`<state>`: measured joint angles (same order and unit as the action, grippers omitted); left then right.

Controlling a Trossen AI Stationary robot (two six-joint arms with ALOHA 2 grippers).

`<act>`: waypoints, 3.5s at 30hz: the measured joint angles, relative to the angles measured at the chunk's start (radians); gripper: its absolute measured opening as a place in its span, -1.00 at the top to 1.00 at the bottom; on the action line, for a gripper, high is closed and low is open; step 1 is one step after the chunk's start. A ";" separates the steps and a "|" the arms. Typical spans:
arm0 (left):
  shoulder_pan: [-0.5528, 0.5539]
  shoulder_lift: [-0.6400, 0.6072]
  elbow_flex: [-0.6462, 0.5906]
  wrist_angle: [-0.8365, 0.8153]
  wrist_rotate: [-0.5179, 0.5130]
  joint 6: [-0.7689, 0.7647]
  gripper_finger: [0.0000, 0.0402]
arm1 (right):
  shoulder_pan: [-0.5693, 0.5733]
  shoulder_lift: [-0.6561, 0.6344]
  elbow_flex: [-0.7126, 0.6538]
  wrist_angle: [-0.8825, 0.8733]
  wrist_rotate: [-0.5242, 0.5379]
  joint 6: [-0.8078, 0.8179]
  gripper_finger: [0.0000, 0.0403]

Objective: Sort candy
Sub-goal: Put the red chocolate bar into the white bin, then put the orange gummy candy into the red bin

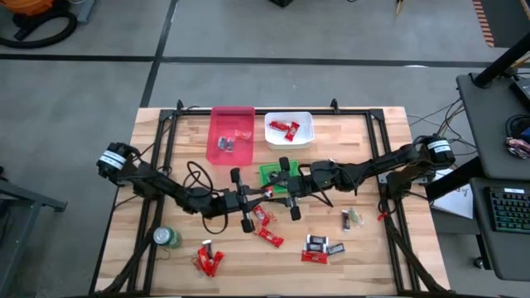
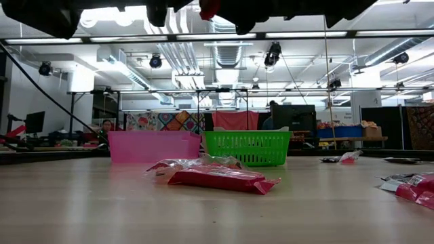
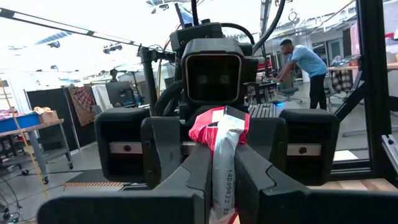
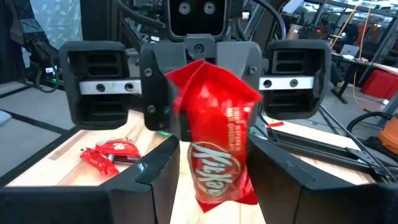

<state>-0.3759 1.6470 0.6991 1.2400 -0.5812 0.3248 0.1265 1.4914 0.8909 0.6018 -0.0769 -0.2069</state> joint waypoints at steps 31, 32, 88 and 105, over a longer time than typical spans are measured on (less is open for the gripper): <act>-0.005 -0.065 -0.006 -0.131 -0.461 -0.035 0.25 | -0.181 -0.006 0.032 -0.348 0.362 0.019 0.81; -0.005 -0.067 -0.006 -0.129 -0.499 -0.021 0.25 | -0.210 -0.006 0.031 -0.372 0.362 0.040 0.80; 0.037 -0.528 -0.007 -1.511 -0.064 -0.705 0.63 | -0.368 -0.034 0.207 -1.639 0.041 0.657 0.00; 0.037 -0.532 -0.007 -1.565 -0.065 -0.686 0.63 | -0.487 -0.036 -0.047 -1.498 0.078 0.871 0.01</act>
<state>-0.3393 1.1149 0.6922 -0.3252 -0.6460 -0.3607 -0.3603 1.4551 0.8435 -0.8965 0.0009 0.6644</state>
